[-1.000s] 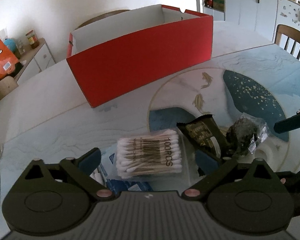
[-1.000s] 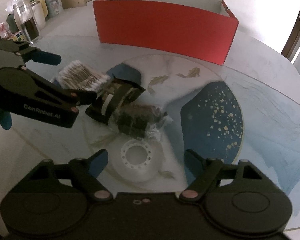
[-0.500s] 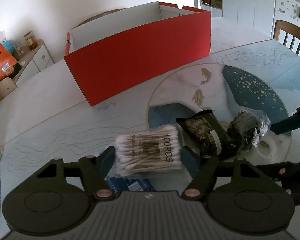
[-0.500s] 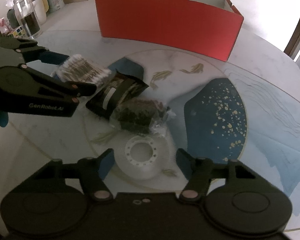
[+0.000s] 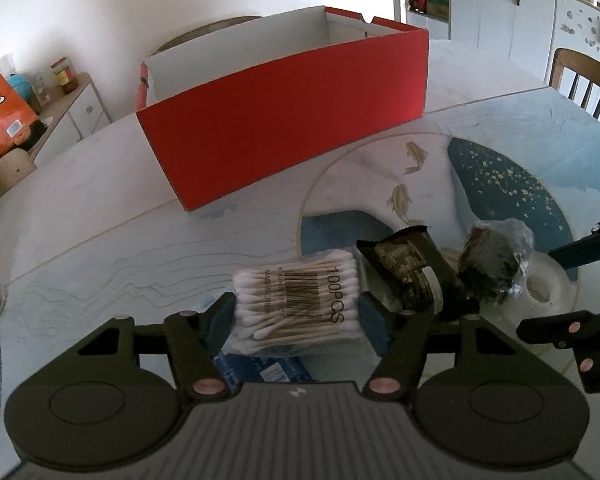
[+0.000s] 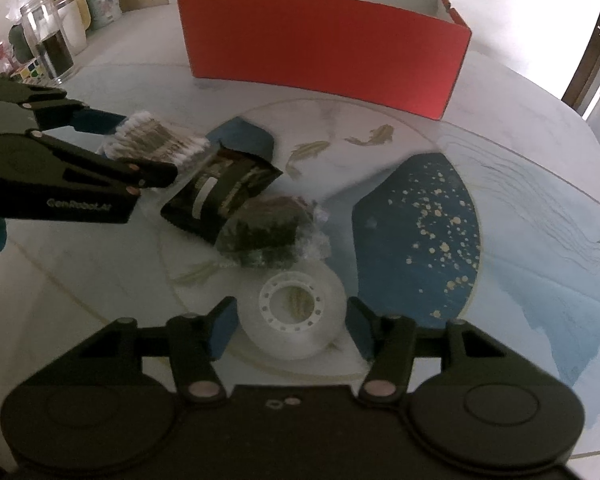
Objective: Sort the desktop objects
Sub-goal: 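Grasp the cotton swab pack with the left gripper while the right grasps the tape roll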
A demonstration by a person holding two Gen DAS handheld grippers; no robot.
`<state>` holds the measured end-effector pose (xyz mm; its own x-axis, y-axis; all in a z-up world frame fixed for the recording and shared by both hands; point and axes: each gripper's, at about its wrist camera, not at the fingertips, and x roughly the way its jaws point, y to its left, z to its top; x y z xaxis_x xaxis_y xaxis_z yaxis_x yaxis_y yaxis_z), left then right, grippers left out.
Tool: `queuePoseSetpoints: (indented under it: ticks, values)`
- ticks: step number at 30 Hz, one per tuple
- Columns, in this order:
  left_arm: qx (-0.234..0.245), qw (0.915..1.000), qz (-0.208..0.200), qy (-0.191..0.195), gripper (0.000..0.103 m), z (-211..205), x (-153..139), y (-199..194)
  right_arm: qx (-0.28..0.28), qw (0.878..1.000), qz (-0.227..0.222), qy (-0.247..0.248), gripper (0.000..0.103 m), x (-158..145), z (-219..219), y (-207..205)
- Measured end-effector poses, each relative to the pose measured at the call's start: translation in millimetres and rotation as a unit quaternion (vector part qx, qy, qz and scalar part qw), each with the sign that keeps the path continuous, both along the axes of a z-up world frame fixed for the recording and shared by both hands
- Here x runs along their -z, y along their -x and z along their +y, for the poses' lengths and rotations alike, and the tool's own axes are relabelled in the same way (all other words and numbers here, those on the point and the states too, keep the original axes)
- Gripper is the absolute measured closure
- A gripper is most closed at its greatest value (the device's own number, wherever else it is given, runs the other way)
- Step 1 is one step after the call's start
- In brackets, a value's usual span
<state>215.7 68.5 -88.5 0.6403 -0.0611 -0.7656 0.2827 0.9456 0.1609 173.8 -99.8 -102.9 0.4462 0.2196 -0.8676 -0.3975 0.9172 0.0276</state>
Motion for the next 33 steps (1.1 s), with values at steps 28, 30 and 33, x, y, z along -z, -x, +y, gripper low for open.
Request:
queuePoseSetpoints:
  ticks: [28,30,33]
  values:
    - [-0.015,0.9997,-0.015,0.011,0.038,-6,-45,14,0.011,0.999,-0.046,-0.023,0.045,-41,-30,4]
    - [-0.016,0.9997,-0.014,0.014,0.038,-7,-50,13,0.009,0.998,-0.049,-0.023,0.045,-46,-30,4]
    - [-0.016,0.9996,-0.019,0.015,0.038,-9,-57,12,0.003,0.998,-0.055,-0.024,0.045,-52,-30,3]
